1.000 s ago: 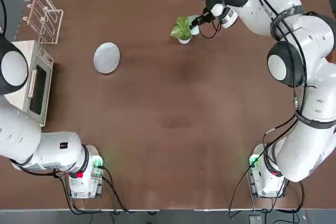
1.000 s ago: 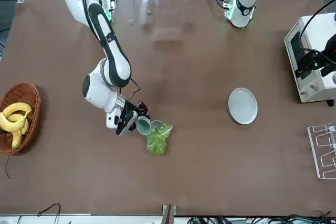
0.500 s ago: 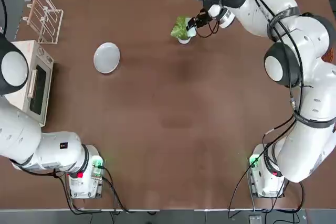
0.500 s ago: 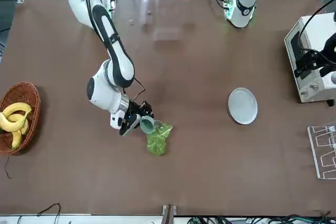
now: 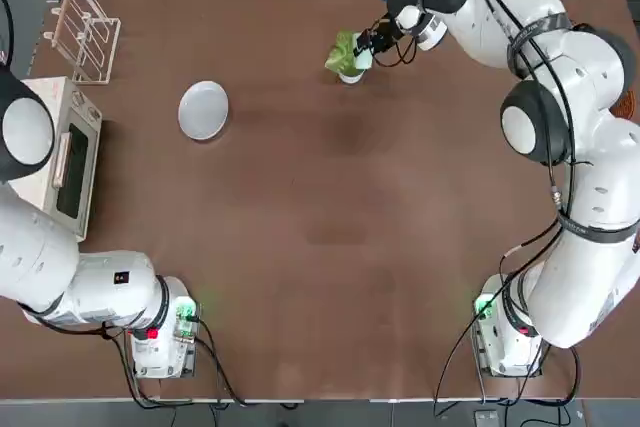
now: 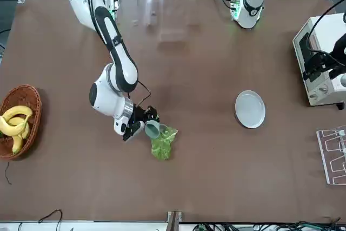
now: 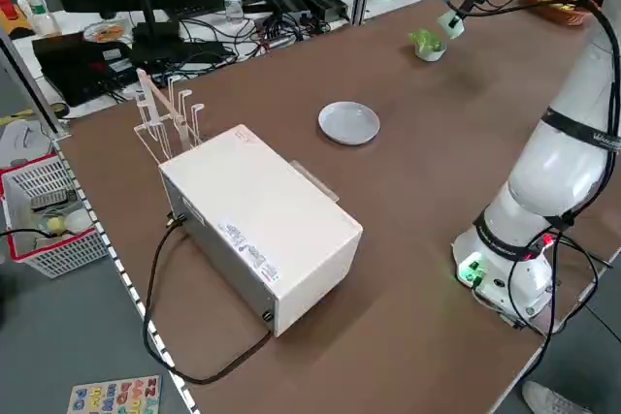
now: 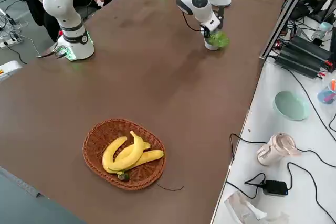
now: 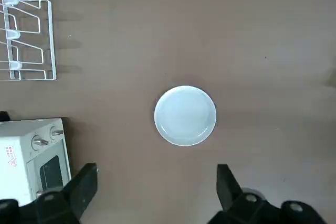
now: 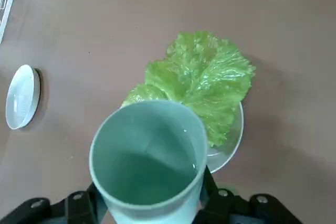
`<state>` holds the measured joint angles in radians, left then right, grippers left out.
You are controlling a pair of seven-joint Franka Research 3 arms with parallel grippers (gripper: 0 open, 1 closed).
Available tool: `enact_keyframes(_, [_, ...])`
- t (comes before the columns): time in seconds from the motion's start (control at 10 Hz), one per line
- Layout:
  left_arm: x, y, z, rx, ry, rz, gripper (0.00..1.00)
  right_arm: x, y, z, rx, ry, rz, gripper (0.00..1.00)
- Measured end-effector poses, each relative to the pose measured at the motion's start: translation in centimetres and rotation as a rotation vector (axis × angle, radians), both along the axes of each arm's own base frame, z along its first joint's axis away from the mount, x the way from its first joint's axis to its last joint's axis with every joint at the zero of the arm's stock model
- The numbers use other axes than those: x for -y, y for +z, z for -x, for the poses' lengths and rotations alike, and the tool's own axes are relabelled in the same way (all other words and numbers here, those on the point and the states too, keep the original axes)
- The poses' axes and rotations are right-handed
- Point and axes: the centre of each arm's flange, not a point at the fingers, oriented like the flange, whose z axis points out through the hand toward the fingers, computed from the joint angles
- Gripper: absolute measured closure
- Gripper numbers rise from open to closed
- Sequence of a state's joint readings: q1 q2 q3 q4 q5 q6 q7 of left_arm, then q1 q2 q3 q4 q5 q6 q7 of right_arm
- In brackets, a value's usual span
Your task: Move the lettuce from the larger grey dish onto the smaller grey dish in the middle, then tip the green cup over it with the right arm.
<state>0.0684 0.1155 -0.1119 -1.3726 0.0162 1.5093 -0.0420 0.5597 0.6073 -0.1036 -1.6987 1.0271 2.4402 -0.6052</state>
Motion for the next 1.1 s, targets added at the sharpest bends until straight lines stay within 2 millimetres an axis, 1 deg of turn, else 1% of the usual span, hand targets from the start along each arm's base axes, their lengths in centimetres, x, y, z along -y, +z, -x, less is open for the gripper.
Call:
enact_keyframes(0.5, [0.2,0.2,-0.2,0.017,-0.003,0.001,0.0,0.0,-0.9,0.1,-0.056,-0.045,0.0,0.32])
enact_keyframes(0.8, [-0.4,0.2,-0.2,0.018,0.008,0.0,0.0,-0.4,-1.4,0.2,-0.098,-0.067,-0.005,0.32])
enact_keyframes(1.1, [-0.2,0.2,-0.2,0.017,0.003,0.001,0.0,-0.9,-0.9,-0.2,-0.156,-0.111,-0.024,0.32])
